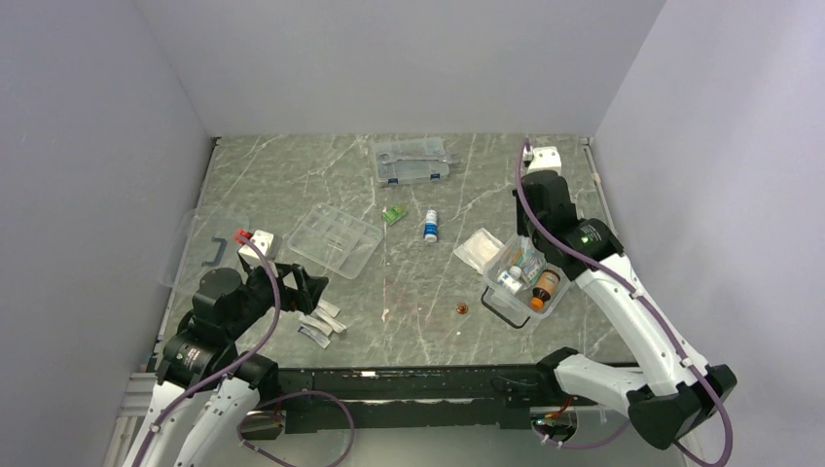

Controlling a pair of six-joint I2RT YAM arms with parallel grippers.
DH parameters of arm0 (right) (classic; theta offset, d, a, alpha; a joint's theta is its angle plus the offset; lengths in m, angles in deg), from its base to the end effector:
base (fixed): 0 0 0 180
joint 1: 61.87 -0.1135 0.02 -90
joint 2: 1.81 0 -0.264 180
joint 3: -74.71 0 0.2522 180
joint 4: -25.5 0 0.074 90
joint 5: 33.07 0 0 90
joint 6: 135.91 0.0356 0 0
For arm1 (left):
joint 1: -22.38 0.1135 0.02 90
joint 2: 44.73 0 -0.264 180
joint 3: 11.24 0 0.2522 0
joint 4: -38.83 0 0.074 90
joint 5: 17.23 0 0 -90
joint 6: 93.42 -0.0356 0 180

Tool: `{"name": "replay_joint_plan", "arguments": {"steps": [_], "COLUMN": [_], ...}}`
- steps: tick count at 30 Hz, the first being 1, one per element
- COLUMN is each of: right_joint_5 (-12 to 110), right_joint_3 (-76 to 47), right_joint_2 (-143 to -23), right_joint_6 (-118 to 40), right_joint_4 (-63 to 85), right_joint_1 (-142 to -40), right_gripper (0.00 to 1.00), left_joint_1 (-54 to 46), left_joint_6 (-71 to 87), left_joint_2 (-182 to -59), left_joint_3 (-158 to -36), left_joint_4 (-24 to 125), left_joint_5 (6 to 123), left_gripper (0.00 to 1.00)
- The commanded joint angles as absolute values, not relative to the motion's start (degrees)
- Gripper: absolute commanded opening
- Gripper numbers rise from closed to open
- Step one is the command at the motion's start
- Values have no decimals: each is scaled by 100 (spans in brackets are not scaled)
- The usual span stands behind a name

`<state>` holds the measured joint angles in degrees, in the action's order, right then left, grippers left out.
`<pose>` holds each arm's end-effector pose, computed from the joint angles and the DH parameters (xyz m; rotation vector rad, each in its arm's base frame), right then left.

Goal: Organize the medicine kit

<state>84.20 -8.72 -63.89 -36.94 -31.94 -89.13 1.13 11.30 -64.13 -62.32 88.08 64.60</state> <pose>0.2001 0.0847 0.3764 -0.0784 2.1242 -0.1528 0.0818 -0.0372 0.3007 0.2086 1.9019 -0.5618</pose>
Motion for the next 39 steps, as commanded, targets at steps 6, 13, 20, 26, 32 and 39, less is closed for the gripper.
{"name": "replay_joint_plan", "arguments": {"steps": [6,13,20,26,32,39], "right_joint_5": [8895,8963,9003,8851,8814,8751], "right_joint_3": [179,693,1056,1067,1021,697], "right_joint_2": [-5591,-5256,-5088,-5176,-5177,-5062], "right_joint_6": [-3052,-2591,-2378,-2460,-2485,-2607], "right_joint_4": [-3405,-3563,-3573,-3523,-3526,-3530], "right_joint_1": [-8930,-8920,-8932,-8936,-8937,-8937], "right_gripper": [0,0,0,0,32,50], "left_joint_1": [85,86,88,87,85,85], "left_joint_6": [1188,1188,1188,1187,1192,1179], "left_joint_2": [-6462,-6453,-6443,-6444,-6459,-6486], "left_joint_3": [-6445,-6446,-6446,-6446,-6446,-6446], "left_joint_4": [8804,8812,8810,8811,8802,8801], "left_joint_5": [6424,6435,6415,6422,6412,6382], "left_gripper": [99,99,99,99,99,99]}}
